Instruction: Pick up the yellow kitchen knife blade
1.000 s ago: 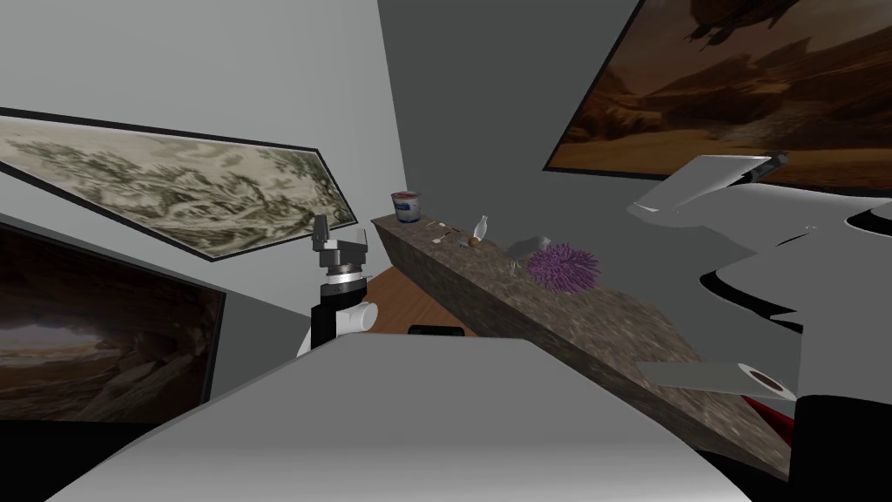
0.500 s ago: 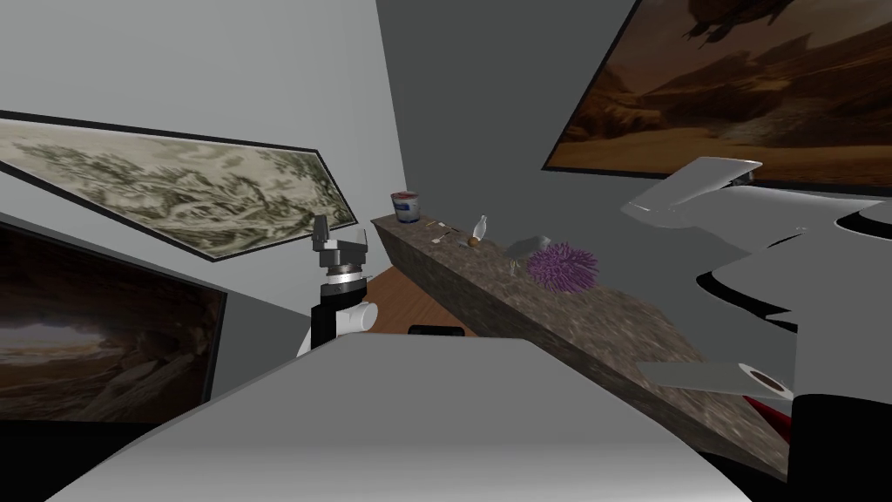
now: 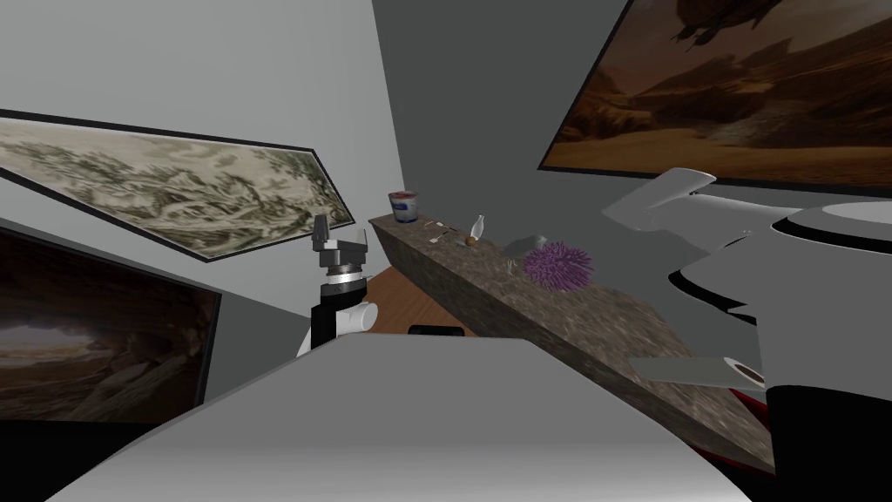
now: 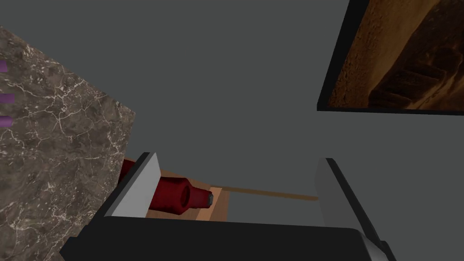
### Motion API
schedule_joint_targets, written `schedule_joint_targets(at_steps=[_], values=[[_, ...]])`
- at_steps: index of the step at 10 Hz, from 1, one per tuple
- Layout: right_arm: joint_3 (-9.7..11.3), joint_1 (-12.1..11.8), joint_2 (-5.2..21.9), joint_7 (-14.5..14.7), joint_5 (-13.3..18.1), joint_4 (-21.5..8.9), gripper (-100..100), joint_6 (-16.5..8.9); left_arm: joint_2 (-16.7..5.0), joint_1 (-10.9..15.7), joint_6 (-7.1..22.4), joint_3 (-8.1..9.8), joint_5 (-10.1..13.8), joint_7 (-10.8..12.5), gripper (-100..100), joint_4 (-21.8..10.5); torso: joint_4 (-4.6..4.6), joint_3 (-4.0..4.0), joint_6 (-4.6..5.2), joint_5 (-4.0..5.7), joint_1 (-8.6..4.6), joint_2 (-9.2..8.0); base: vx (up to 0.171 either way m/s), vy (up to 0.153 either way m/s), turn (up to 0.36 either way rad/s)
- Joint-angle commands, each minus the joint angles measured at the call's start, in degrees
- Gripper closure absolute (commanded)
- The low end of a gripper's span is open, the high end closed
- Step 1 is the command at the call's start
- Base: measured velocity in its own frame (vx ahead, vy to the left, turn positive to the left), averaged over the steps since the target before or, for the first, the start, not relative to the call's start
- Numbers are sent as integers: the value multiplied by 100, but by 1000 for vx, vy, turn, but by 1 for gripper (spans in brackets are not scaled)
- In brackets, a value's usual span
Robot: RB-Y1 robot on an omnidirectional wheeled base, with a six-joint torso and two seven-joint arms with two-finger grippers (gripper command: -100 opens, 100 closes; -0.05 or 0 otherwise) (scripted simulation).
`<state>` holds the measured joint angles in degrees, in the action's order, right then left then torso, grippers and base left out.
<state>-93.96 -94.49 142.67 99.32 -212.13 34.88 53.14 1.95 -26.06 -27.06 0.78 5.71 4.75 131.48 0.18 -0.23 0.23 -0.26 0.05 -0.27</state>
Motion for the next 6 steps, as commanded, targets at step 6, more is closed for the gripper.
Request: schedule_joint_targets(at_steps=[6], values=[[-229,-317,382,128,-1150,-113,-100,155,0,0,0,0,0,0,0,0,-1,0,0,3,-10,-2,-5,-17,-12]])
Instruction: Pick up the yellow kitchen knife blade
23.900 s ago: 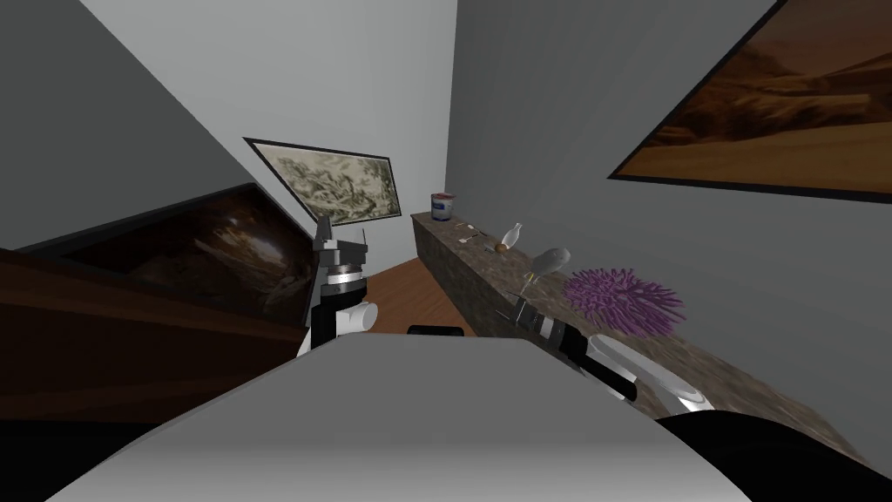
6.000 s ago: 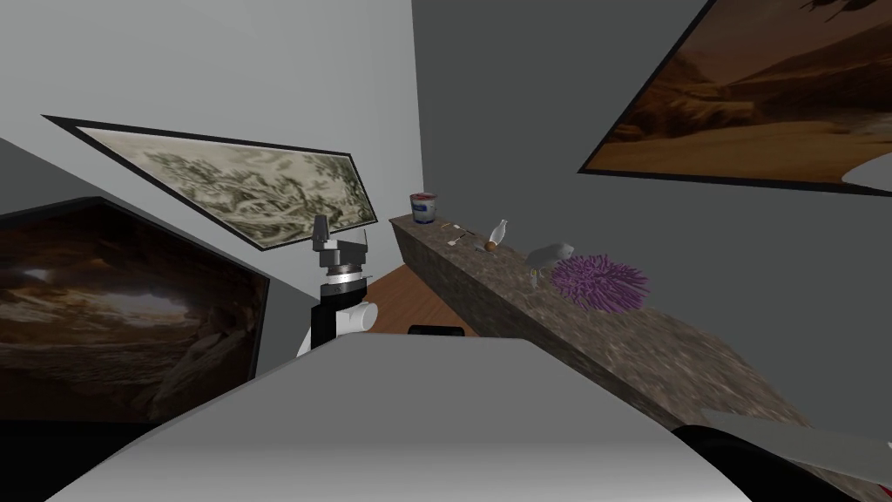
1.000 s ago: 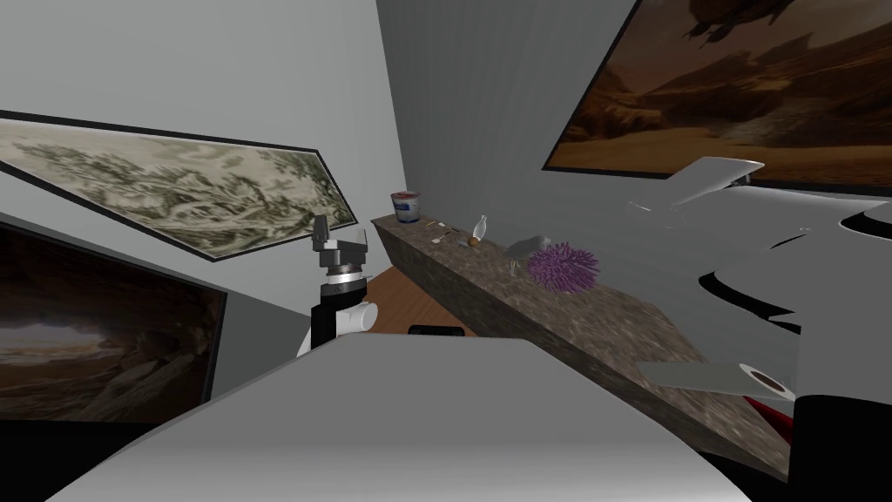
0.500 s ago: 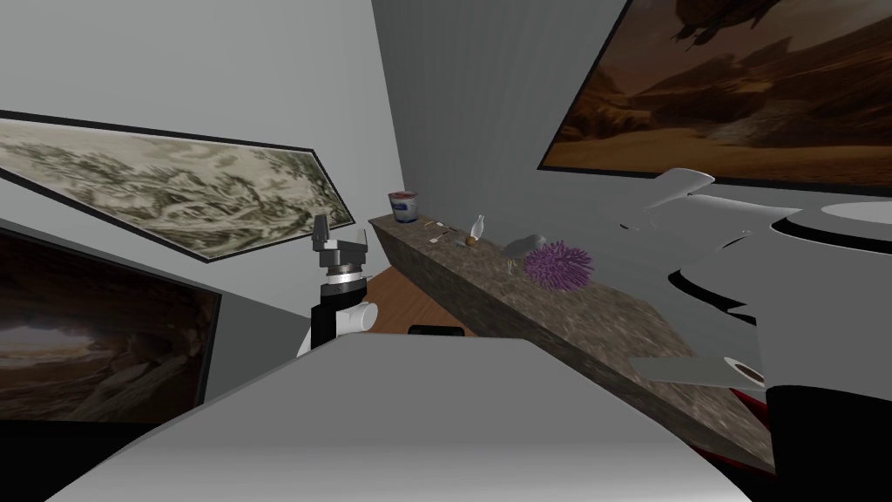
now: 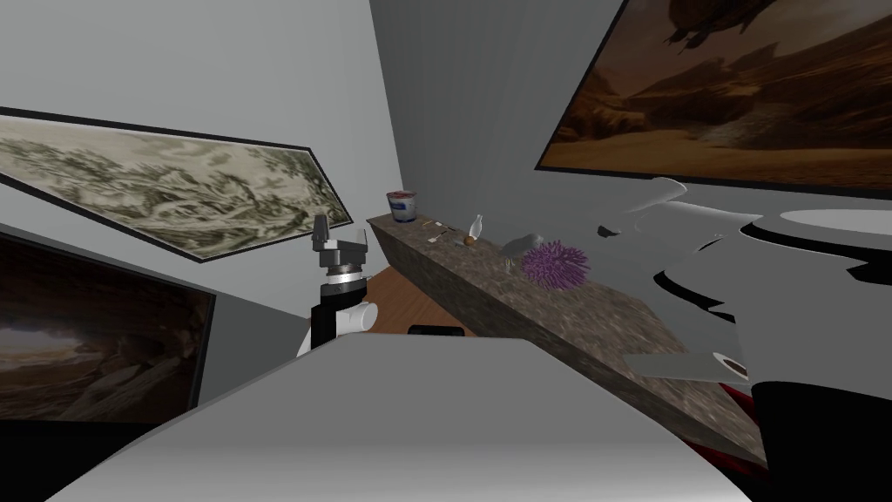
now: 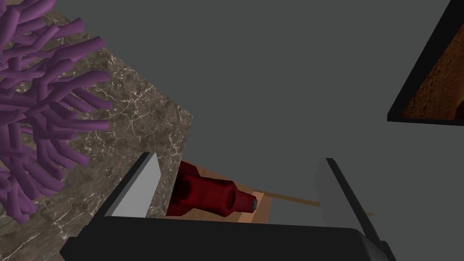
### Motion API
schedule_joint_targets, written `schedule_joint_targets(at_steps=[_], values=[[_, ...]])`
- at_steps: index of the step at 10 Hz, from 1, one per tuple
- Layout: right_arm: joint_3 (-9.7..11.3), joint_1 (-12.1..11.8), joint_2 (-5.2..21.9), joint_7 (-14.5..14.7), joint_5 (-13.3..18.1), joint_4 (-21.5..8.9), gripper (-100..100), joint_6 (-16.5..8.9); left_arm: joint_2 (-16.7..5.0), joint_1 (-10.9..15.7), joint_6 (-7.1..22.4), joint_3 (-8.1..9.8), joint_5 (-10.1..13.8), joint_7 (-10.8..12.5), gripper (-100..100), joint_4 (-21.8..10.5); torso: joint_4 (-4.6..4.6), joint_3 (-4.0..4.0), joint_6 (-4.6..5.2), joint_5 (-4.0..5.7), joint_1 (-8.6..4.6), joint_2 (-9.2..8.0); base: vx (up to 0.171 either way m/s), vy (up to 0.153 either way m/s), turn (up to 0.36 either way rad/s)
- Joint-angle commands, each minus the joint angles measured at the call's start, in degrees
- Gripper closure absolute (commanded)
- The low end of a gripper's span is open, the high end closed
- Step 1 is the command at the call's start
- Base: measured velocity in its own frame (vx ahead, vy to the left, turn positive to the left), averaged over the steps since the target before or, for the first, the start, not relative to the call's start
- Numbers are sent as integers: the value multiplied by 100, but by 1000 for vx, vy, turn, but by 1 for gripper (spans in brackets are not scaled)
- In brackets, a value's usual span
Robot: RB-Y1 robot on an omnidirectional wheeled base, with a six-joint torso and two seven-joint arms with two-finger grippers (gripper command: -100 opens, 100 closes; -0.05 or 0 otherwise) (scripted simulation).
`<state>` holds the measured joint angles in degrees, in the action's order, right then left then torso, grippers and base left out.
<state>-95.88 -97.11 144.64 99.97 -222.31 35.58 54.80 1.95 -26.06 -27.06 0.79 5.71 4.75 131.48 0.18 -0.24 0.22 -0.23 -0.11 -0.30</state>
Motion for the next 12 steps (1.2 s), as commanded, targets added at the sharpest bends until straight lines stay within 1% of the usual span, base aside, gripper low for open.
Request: schedule_joint_targets(at_steps=[1,5,6,7,8,9,11,12], values=[[-37,-56,185,64,-286,-183,-100,-11,0,0,0,0,0,0,0,0,0,0,0,0,0,0,-6,-43,0],[-37,-56,185,64,-975,-183,-100,-11,1,0,0,-1,0,0,0,0,-1,2,0,-6,25,4,0,-1,0],[-37,-56,185,64,-1069,-183,-100,-11,1,0,0,-1,0,0,0,0,0,2,0,-7,26,4,0,0,0],[-247,-330,467,194,-1268,-284,-100,126,1,0,0,-1,0,0,0,0,0,2,0,-7,25,3,-8,-50,-43],[-247,-361,530,194,-1490,-284,-100,126,0,0,0,0,0,0,0,0,-2,3,0,0,6,4,-16,-66,-15],[-247,-361,530,194,-1648,-284,-100,126,0,0,0,0,0,0,0,0,0,1,1,1,-1,1,-15,-41,3],[-247,-361,530,194,-2049,-284,-100,126,0,0,0,0,0,0,0,0,1,0,1,-4,15,1,-1,-11,-4],[-247,-361,530,194,-2204,-284,-100,126,0,0,0,0,0,0,0,0,-11,6,-4,10,23,1,7,-3,-8]])
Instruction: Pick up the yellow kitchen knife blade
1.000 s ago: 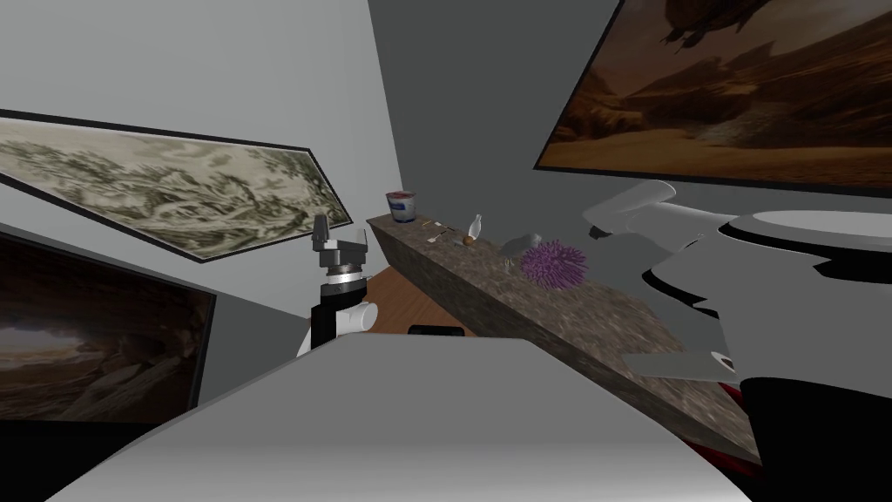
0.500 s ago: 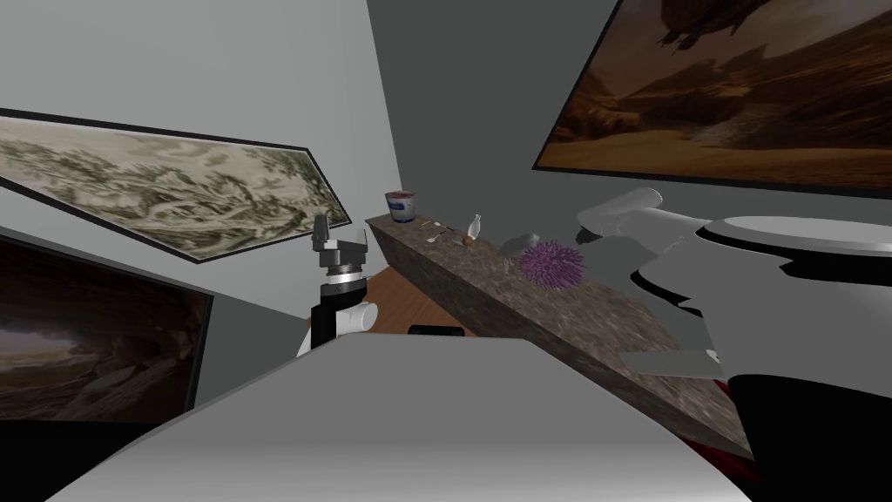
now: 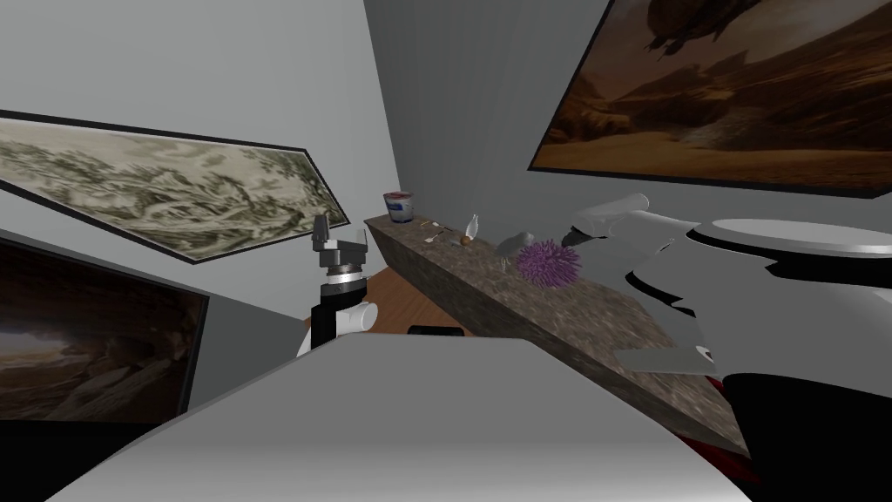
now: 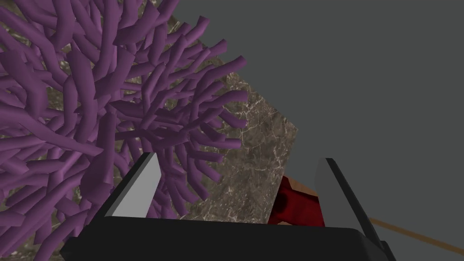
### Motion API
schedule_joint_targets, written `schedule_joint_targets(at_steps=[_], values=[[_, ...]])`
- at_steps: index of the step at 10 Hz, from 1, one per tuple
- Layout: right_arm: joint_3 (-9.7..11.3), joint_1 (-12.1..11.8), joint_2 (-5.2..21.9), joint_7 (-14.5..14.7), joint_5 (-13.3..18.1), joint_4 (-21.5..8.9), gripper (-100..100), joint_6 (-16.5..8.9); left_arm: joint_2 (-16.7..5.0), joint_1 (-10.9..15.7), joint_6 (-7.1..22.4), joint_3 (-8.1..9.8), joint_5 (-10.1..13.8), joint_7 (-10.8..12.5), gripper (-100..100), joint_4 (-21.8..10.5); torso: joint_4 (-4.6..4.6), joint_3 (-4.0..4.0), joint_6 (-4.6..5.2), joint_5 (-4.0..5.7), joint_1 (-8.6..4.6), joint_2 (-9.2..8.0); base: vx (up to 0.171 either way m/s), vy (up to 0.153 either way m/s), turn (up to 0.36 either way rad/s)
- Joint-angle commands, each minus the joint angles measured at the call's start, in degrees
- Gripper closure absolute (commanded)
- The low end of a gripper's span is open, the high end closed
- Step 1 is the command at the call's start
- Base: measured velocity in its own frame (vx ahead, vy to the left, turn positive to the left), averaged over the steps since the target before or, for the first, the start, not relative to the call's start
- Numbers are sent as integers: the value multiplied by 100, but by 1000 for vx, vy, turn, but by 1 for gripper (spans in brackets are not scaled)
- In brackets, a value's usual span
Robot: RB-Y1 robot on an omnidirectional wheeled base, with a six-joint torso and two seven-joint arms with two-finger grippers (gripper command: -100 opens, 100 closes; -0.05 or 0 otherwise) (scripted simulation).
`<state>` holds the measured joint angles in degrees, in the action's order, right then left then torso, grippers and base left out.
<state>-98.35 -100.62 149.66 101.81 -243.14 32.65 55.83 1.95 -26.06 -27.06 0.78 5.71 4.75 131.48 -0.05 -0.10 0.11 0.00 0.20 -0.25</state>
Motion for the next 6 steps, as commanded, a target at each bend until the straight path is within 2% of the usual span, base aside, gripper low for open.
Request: schedule_joint_targets(at_steps=[1,2,3,4,5,6], values=[[0,-9,28,10,-237,9,-100,22,0,0,0,0,0,0,0,0,0,0,0,0,0,0,0,0,0],[-191,-274,346,127,-451,-87,-100,151,0,0,0,0,0,0,0,0,-10,9,-10,9,7,7,-9,-73,-33],[-191,-308,359,127,-725,-437,-100,151,0,1,0,0,0,0,0,0,-49,32,-17,60,-15,14,-16,-71,35],[-191,-308,359,185,-940,-531,-100,151,0,1,0,0,0,0,0,0,-78,49,-6,100,-35,20,-3,-31,13],[-191,-308,359,127,-1059,-102,-100,151,0,0,0,0,0,0,0,0,-109,65,3,141,-41,22,-3,-6,-56],[-191,-308,359,127,-1260,-87,-100,151,0,0,0,0,0,0,0,0,-138,88,-16,173,-40,38,-14,9,-25]])
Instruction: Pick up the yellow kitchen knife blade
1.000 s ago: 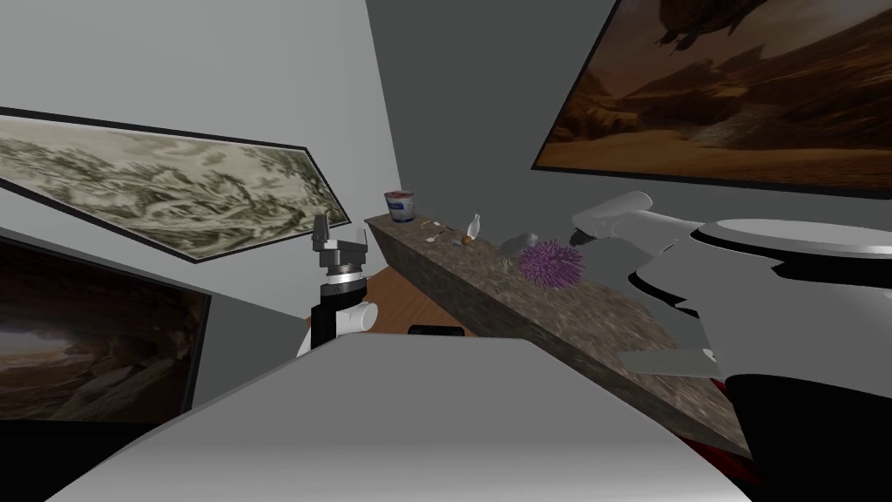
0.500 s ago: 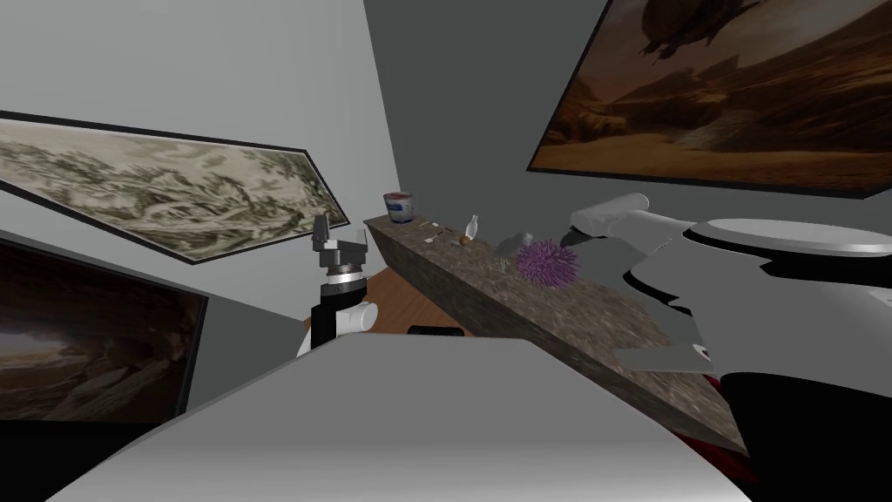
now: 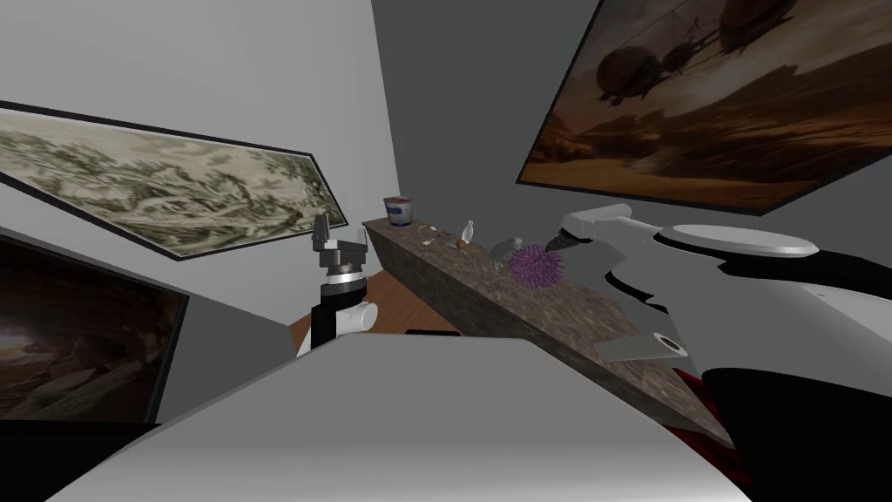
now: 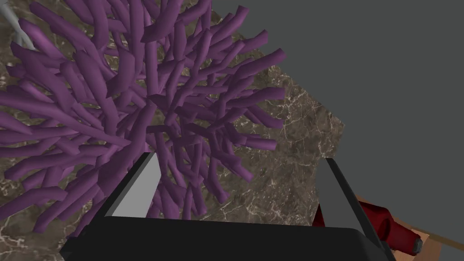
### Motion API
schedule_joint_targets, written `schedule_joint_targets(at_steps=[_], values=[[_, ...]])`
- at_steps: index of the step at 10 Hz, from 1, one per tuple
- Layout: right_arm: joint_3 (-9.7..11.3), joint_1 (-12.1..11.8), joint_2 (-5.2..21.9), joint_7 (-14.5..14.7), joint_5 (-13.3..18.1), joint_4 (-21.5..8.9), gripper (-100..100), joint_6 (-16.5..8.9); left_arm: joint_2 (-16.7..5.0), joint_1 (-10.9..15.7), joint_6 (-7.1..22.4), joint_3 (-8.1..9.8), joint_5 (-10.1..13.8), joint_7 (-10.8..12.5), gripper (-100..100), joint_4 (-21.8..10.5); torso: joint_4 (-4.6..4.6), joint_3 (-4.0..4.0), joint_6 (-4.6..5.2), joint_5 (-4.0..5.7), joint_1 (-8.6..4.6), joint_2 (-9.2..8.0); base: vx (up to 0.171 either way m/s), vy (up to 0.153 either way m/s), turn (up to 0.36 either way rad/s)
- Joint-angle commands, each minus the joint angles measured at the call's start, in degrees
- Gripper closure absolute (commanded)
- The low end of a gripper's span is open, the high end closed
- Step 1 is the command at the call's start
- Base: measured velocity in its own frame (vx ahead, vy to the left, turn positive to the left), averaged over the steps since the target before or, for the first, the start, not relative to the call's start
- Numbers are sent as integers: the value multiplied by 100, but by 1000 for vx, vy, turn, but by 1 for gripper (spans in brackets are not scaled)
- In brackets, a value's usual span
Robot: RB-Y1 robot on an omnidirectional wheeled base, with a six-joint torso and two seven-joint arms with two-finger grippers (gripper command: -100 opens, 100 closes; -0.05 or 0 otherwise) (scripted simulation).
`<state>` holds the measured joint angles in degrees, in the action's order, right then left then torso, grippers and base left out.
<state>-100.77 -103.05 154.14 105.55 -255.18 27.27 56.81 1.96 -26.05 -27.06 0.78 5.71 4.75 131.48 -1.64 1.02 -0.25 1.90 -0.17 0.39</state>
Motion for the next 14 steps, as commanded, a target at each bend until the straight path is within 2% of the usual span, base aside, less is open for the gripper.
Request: schedule_joint_targets(at_steps=[1,2,3,4,6,9,10,11,12,14], values=[[51,-65,-89,-248,-238,286,-100,53,0,0,0,0,0,0,0,0,0,0,0,0,0,0,-12,18,28],[51,-65,-89,-248,-238,451,-100,53,0,0,0,0,0,0,0,0,-15,17,-4,12,-1,19,-4,13,10],[-122,-358,101,-144,-461,358,-100,171,0,0,0,0,0,0,0,0,-28,32,-11,24,-5,36,-4,-64,1],[-122,-358,-118,-322,-492,839,-100,171,0,0,0,0,0,0,0,0,-58,50,-6,63,-36,42,-11,-68,-8],[-122,-358,225,-144,-884,358,-100,171,0,0,0,0,0,0,0,0,-98,92,-14,105,-70,88,-11,-15,-1],[-122,-358,225,-144,-1393,358,-100,171,0,-1,0,0,0,0,0,0,-121,122,-20,121,-74,127,1,3,2],[-278,-638,498,-55,-1564,266,-100,280,0,-1,0,0,0,0,0,0,-121,124,-20,121,-75,129,-5,-58,-12],[-278,-643,524,-55,-1740,266,-100,280,0,0,0,0,0,0,0,0,-148,137,-22,152,-97,130,-12,-76,7],[-278,-643,524,-55,-1973,25,-100,280,0,0,0,0,0,0,0,0,-178,161,-22,188,-125,148,-13,-28,33],[-278,-643,524,-55,-2310,266,-100,280,0,0,0,0,0,0,0,0,-200,184,-9,212,-149,174,-2,1,-18]])
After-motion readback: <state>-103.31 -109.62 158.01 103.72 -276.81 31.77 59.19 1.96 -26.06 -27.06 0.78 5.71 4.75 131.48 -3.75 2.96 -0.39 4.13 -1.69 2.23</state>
